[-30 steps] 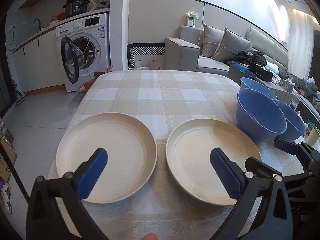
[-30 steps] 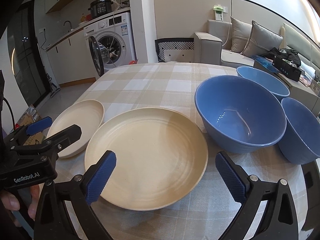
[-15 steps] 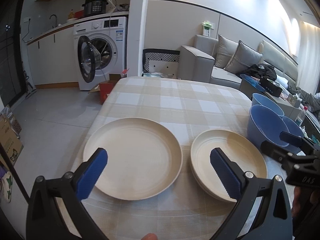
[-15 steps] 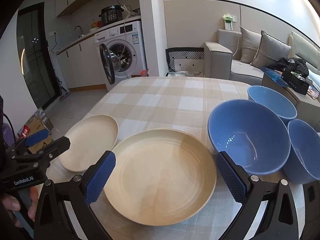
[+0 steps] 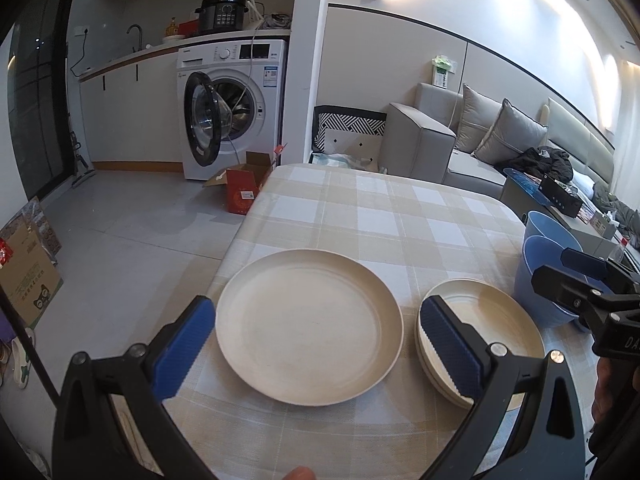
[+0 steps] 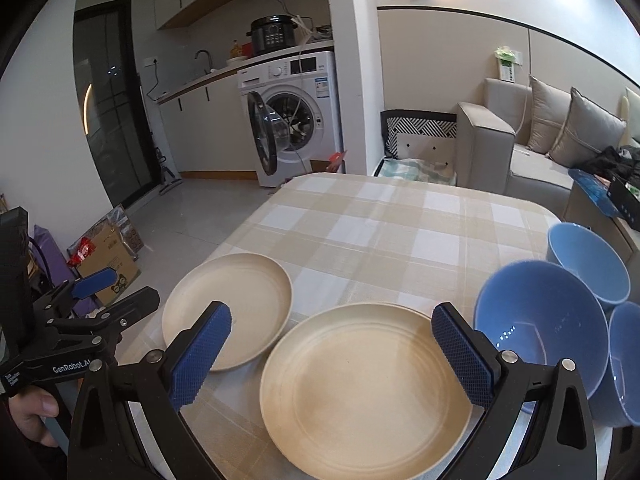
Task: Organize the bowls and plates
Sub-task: 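Move both tools back across the table to the rim of another cream plate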
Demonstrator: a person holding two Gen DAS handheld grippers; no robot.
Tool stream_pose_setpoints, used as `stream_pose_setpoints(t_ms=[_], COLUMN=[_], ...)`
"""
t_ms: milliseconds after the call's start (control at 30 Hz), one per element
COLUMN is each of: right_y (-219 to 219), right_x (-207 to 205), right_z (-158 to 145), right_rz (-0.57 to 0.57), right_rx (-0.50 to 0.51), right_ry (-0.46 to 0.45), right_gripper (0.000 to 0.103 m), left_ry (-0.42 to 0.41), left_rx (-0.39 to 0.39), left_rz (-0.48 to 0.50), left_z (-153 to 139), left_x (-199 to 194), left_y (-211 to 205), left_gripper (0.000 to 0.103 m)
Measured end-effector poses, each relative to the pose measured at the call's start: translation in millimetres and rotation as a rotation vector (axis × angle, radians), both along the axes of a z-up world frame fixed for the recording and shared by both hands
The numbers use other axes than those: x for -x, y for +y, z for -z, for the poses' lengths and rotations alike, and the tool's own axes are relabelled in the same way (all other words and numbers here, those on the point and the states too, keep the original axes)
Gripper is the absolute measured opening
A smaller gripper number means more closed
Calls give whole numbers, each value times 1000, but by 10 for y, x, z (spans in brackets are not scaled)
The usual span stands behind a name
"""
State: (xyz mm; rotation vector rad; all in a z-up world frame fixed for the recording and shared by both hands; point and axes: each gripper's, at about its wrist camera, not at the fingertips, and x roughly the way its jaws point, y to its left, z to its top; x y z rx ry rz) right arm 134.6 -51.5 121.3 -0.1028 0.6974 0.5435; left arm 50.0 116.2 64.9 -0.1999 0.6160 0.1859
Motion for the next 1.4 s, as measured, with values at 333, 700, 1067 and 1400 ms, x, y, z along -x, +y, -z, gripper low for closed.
stream_pose_setpoints(t_ms=[333, 700, 1067, 1400], right_y=[304, 568, 881, 1037], right_x=[-156, -333, -519, -723], right_z=[90, 310, 579, 848], right_rz=[-50, -89, -147, -142], right_rx=[18, 53, 90, 106], right_ry=[26, 78, 151, 207], right_gripper=[102, 102, 102, 102], left_ry=[10, 50, 90, 132], left_rx=[3, 23, 38, 50], left_rz=[-44, -95, -130, -150], left_z=[47, 253, 451, 649], left_x=[-37, -143, -278, -363], left_y=[175, 352, 482, 605], left_gripper=[103, 103, 103, 103])
